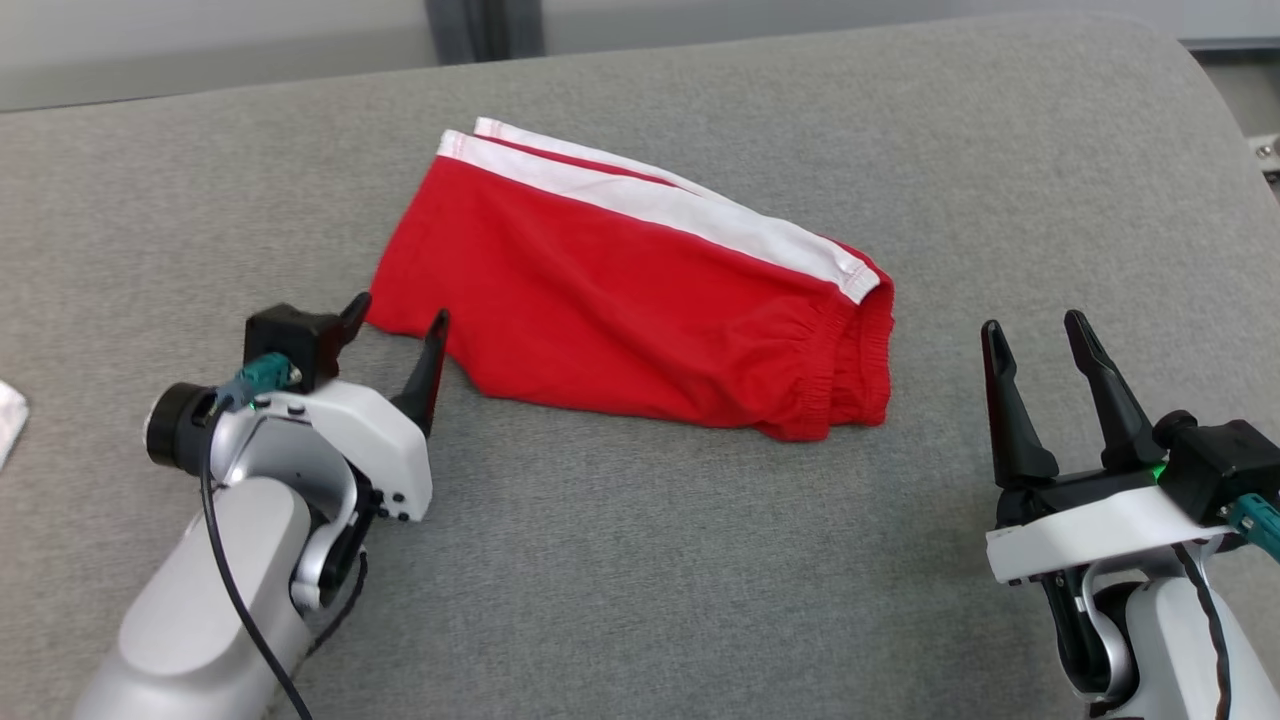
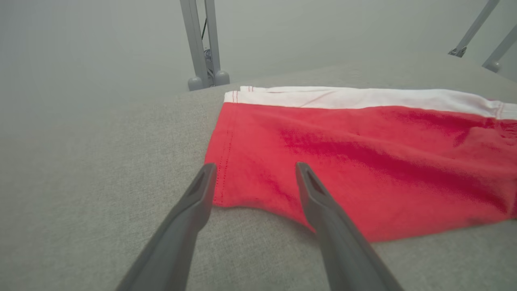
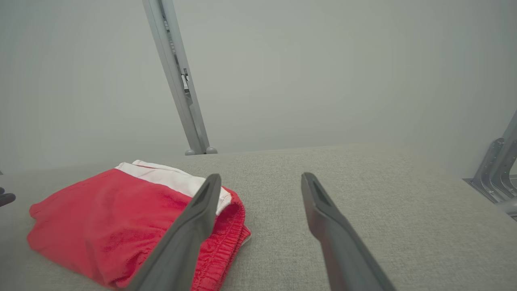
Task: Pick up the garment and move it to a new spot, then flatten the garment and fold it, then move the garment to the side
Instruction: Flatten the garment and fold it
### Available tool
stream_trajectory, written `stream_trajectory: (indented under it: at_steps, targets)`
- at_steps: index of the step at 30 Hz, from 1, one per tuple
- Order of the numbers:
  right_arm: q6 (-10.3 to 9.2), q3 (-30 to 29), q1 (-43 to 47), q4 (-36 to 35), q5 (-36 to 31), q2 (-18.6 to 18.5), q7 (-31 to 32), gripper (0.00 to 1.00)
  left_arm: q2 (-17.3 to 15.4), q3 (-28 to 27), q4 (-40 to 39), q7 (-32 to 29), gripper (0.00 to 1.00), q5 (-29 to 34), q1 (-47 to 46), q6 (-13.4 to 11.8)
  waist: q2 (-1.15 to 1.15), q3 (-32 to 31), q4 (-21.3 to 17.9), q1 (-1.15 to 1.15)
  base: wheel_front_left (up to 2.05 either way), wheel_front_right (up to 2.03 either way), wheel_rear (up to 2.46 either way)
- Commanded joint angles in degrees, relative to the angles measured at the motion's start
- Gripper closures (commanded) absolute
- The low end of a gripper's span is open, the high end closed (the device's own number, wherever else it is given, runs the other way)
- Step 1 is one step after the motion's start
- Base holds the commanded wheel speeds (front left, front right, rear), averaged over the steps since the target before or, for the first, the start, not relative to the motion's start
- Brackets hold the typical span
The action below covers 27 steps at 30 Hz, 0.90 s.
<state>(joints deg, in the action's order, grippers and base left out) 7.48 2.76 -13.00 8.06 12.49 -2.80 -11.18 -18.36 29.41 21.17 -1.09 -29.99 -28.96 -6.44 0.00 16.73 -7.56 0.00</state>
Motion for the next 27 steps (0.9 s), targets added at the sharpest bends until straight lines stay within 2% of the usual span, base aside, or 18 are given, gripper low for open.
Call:
stream_trajectory:
  at_steps: [1, 9, 15, 16, 17, 18, 19, 20, 22, 27]
  targets:
    - [0.03, 0.2, -0.9, 0.3, 0.5, -0.3, -0.7, 0.00, 0.0, 0.0, 2.3, -0.8, 0.00, -0.5, -2.2, 0.8, 0.00, 1.7, -1.8, 0.00, 0.00, 0.00, 0.00]
    - [0.03, 1.4, -2.0, 2.6, 2.2, -0.3, -1.8, 0.00, 0.5, -1.8, 14.3, -2.8, 0.00, -2.3, -8.2, 1.0, 0.00, 3.4, -4.5, 0.00, 0.00, 0.00, 0.00]
    - [0.03, 1.5, -2.1, 3.9, 2.2, -0.2, -1.9, 0.00, 2.6, -1.4, 18.5, -3.6, 0.00, -4.4, -9.2, 3.5, 0.00, 2.9, -4.6, 0.00, 0.00, 0.00, 0.00]
    - [0.04, 1.5, -2.3, 4.1, 2.2, -0.3, -1.9, 0.00, 3.0, -1.0, 18.8, -3.9, 0.34, -4.3, -9.2, 3.9, 0.00, 2.8, -4.6, 0.00, 0.00, 0.00, 0.00]
    - [0.04, 1.7, -2.4, 4.2, 2.6, -0.3, -1.9, 0.00, 3.2, -0.8, 19.0, -4.0, 0.53, -4.5, -9.4, 4.3, 0.00, 2.8, -4.5, 0.00, 0.00, 0.00, 0.00]
    - [0.04, 1.8, -2.5, 4.3, 2.7, -0.2, -1.9, 0.00, 3.8, -0.7, 19.3, -4.6, 0.63, -5.2, -9.4, 5.0, 0.00, 2.7, -4.4, 0.00, 0.00, 0.00, 0.00]
    - [0.03, 1.9, -2.6, 4.4, 2.7, -0.3, -1.9, 0.00, 4.0, -0.4, 19.5, -5.0, 0.91, -5.3, -9.5, 5.4, 0.00, 2.7, -4.3, 0.00, 0.00, 0.00, 0.00]
    - [0.03, 2.0, -2.7, 4.5, 2.7, -0.3, -1.9, 0.00, 3.9, -0.1, 19.7, -4.8, 1.00, -4.8, -9.9, 5.4, 0.00, 2.7, -4.3, 0.00, 0.00, 0.00, 0.00]
    - [0.04, 2.3, -2.9, 4.6, 2.9, -0.3, -1.9, 0.00, 4.2, 0.0, 20.1, -4.9, 1.00, -5.1, -10.3, 5.8, 0.00, 2.9, -4.3, 0.00, 0.00, 0.00, 0.00]
    - [0.04, 2.0, -3.1, 4.6, 3.2, -0.3, -2.3, 0.00, 4.1, -1.3, 20.4, -1.9, 1.00, -5.4, -11.2, 4.5, 0.00, 2.9, -4.2, 0.00, 0.00, 0.00, 0.00]
